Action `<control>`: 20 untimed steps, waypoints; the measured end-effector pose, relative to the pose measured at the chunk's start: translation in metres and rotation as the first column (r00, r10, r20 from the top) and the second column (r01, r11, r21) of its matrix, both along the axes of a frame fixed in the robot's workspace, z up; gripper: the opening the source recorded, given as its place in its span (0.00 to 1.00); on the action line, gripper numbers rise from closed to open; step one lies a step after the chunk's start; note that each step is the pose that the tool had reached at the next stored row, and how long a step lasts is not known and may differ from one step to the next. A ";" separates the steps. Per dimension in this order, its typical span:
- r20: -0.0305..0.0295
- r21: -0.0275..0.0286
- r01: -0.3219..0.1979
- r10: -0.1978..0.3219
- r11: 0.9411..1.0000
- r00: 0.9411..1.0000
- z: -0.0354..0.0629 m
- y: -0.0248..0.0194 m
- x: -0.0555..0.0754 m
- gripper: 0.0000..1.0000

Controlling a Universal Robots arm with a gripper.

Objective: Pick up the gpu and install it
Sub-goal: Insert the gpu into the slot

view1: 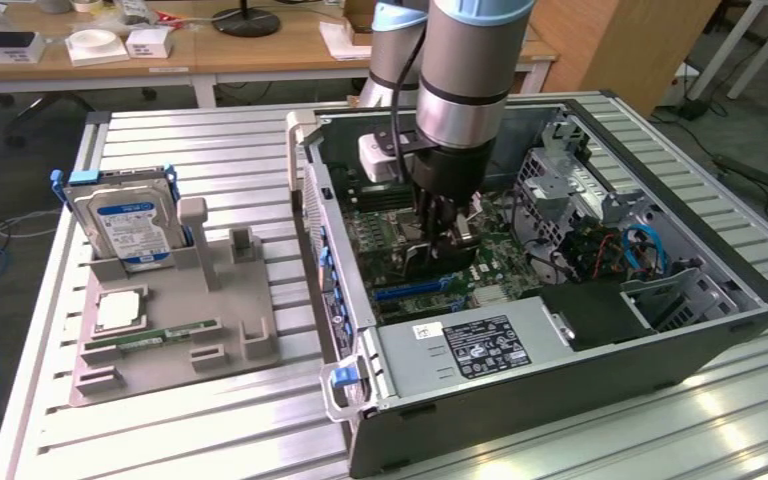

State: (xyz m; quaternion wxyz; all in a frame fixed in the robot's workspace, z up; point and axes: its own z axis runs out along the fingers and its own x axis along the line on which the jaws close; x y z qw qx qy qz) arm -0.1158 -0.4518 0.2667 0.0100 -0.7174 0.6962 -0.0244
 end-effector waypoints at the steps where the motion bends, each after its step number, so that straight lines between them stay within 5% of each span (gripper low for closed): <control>1: 0.000 0.000 0.000 0.000 1.000 1.000 -0.0004 0.0000 0.000 0.26; 20: 0.001 0.000 0.000 0.000 1.000 1.000 -0.0074 0.0000 -0.002 0.26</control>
